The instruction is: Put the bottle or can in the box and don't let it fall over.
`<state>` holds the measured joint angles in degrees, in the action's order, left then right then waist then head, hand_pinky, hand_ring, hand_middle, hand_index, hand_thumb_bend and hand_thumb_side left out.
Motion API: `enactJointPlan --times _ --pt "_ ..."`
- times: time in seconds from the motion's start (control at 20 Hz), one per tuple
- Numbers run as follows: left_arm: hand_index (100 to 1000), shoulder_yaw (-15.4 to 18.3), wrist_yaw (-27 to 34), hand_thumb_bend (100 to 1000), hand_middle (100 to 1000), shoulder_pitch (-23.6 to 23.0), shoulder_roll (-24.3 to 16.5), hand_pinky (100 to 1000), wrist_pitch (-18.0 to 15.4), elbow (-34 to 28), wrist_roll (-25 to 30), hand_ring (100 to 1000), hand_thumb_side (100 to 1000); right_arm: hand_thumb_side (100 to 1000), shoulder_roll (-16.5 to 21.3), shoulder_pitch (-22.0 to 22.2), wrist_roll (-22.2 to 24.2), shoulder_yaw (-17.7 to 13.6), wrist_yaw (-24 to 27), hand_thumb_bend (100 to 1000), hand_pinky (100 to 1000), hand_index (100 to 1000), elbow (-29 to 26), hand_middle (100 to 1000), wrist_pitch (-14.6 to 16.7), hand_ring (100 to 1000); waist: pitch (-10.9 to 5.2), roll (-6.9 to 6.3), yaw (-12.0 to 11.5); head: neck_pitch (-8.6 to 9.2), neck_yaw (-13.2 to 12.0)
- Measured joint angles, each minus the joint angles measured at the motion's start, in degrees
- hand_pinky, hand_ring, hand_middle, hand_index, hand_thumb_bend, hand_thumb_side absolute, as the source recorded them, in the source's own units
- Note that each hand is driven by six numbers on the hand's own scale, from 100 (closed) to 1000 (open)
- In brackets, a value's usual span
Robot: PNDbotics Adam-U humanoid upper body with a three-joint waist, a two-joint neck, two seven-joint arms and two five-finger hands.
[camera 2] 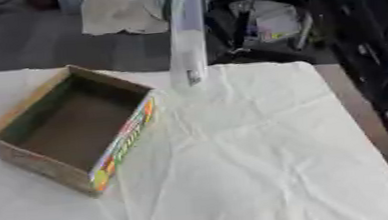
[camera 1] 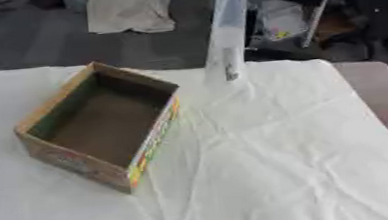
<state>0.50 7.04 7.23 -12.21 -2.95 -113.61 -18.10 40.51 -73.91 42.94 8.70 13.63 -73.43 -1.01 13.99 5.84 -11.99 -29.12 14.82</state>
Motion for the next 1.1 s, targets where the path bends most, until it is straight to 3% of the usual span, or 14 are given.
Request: enactJointPlan --times 0.7,1.1 --pt "721 -0.34 0.17 158 636 0.0 -0.28 806 0.37 0.0 0.41 461 792 111 -6.53 -5.47 -1.3 0.18 1.99 100 812 557 -0.25 462 -2.3 295 -1.3 1.33 -1.35 -0.93 0.65" --pt "721 -0.65 0.25 158 636 0.45 -0.5 807 0.34 0.0 0.62 460 795 111 -8.91 -6.69 -2.39 0.21 3.08 100 815 558 -0.26 462 -2.19 296 -1.14 2.06 -2.32 -0.87 1.26"
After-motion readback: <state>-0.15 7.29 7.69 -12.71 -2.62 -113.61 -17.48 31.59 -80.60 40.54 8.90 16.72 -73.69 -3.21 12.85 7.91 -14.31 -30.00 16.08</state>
